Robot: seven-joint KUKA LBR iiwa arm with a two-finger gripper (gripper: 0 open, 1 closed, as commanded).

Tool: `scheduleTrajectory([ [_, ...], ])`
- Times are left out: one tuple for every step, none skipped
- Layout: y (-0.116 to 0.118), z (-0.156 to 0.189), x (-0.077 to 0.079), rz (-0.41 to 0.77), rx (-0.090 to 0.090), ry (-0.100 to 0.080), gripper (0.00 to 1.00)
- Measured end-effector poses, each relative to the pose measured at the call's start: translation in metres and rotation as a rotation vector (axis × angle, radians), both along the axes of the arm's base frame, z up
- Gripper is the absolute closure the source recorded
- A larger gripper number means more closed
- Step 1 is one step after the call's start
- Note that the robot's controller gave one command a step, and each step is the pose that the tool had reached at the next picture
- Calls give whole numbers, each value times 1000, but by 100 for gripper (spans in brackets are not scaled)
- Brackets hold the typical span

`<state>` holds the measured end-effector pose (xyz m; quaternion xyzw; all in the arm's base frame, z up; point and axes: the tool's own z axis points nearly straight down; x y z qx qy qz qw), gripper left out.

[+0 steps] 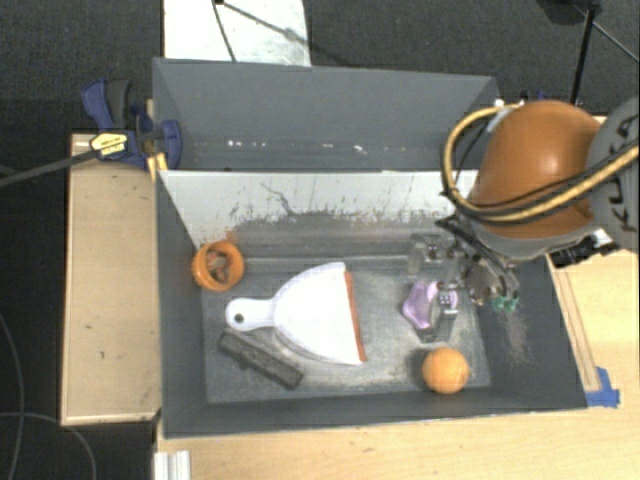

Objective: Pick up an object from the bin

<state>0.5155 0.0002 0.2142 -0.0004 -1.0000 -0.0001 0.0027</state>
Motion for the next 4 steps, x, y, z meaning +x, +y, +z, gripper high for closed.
scheduleTrajectory([
  [0, 5, 1, 0, 0, -8, 0],
  [-38, -66, 32, -36, 0, -15, 0],
  [-87, -72, 35, 133, 1, -3, 0],
  [-102, -63, 42, 82, -2, -11, 0],
])
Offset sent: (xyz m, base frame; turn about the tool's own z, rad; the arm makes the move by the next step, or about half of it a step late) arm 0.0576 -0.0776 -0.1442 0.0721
